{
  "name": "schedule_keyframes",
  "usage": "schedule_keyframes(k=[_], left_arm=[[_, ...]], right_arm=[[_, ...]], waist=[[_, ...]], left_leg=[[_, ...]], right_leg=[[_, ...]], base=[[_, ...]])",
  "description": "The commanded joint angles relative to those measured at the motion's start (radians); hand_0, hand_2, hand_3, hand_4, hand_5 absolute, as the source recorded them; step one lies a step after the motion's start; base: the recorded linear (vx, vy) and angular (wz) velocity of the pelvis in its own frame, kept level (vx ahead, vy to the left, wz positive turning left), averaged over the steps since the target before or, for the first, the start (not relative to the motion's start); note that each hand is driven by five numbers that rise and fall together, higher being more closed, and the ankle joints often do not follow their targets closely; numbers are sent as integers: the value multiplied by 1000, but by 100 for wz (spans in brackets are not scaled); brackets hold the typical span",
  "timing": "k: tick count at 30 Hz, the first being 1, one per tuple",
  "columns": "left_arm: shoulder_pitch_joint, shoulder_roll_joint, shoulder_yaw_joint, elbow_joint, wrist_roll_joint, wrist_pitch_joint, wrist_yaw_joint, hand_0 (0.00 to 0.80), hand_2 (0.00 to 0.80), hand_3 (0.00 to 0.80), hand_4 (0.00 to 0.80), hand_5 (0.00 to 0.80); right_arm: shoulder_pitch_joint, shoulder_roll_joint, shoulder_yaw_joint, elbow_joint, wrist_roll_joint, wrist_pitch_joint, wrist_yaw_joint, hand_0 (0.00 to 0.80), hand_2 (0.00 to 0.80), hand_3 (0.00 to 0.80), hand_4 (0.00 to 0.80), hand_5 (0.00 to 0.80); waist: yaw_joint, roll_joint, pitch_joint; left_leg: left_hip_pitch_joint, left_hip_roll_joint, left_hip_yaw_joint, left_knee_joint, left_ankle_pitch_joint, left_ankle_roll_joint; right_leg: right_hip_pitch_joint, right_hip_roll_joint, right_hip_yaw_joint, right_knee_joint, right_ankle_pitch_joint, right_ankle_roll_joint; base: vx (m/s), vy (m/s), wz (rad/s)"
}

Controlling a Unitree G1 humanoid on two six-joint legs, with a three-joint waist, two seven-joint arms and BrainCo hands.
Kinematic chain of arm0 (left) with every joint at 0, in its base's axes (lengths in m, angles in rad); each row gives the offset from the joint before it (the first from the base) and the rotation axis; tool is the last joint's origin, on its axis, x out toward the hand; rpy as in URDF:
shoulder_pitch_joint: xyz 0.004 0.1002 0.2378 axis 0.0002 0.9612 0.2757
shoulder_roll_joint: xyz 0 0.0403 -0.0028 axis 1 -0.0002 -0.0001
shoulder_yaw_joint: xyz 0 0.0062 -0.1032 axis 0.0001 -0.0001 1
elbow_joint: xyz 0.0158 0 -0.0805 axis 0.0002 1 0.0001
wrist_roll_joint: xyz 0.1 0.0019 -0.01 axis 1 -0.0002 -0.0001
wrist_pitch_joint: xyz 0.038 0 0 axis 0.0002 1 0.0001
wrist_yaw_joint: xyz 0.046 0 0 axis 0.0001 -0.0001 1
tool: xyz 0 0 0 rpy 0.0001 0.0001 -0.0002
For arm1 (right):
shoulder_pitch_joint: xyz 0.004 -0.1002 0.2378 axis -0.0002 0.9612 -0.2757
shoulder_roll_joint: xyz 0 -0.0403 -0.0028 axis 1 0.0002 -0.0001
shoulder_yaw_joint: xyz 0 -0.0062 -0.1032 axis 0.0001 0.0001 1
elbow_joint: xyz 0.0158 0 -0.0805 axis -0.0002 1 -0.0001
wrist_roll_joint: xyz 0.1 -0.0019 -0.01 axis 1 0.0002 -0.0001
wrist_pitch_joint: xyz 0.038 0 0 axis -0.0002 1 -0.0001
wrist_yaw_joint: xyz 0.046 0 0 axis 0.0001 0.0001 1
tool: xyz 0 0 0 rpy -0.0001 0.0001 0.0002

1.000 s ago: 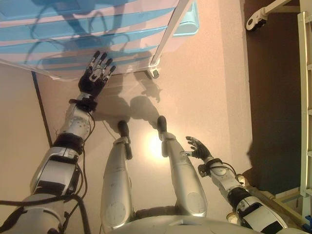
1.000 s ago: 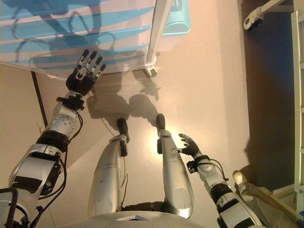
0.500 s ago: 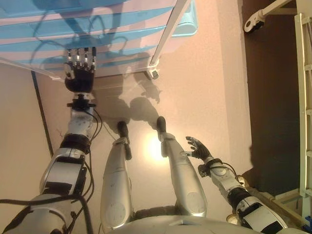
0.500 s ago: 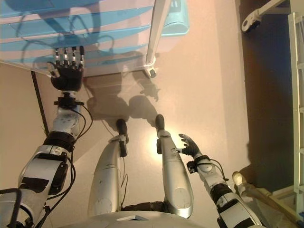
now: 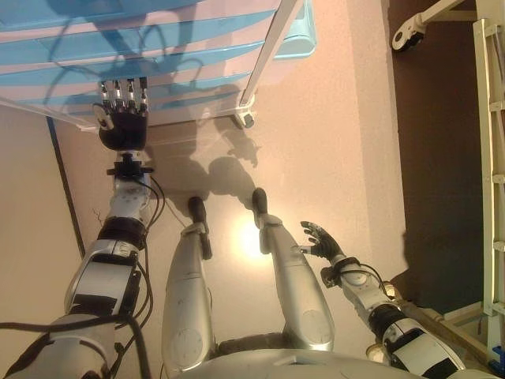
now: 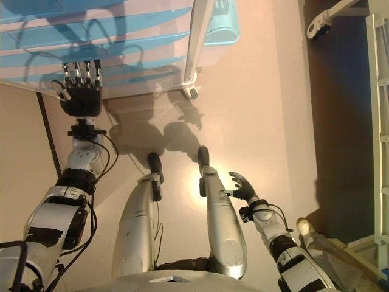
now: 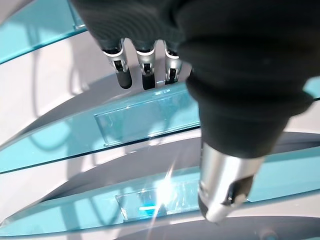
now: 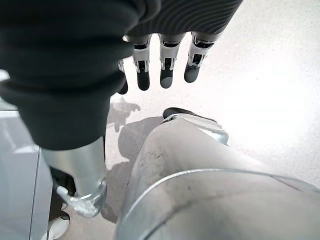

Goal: Open the drawer and pick up the medicine

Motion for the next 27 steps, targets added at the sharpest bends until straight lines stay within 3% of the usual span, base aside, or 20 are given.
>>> schedule_keyframes(k=[1, 8, 16, 20, 27], left_arm=[[-161, 94, 82, -289, 22, -157, -156, 800, 800, 800, 800, 800], [-123, 65, 83, -353, 79, -148, -124, 800, 800, 800, 800, 800], [106, -40, 84, -365, 143, -18, -118, 800, 800, 800, 800, 800], [240, -93, 72, -314, 174, 67, -167, 800, 800, 800, 800, 800], [484, -146, 17, -112, 320, 226, -265, 800, 800, 800, 800, 800]], right_arm=[[63, -31, 15, -26, -13, -26, 2, 0, 0, 0, 0, 0], [64, -29, 9, -38, -22, -30, -6, 0, 0, 0, 0, 0], [53, -18, -8, -69, -37, -2, -44, 0, 0, 0, 0, 0], [39, -26, -30, -65, -51, 18, -60, 0, 0, 0, 0, 0], [10, -81, -89, -9, -68, 38, -43, 0, 0, 0, 0, 0]], waist=[[43, 22, -23], [65, 32, -23], [119, 44, -23], [145, 67, -23], [179, 124, -23]], left_leg=[[16, -96, 1, 71, -144, 54], [38, -101, -16, 43, -125, 53], [89, -107, -57, -46, -65, 37], [118, -108, -77, -112, -18, 26], [178, -104, -102, -205, 38, 9]], right_leg=[[64, -13, -85, -107, 77, -11], [89, -15, -95, -87, 49, -17], [137, -12, -126, -82, 18, -23], [166, -17, -148, -98, 11, -26], [213, -30, -184, -103, -19, -32]], base=[[0, 0, 0], [-28, -8, 2], [-41, -78, 19], [-57, -31, 27], [-49, 34, 24]])
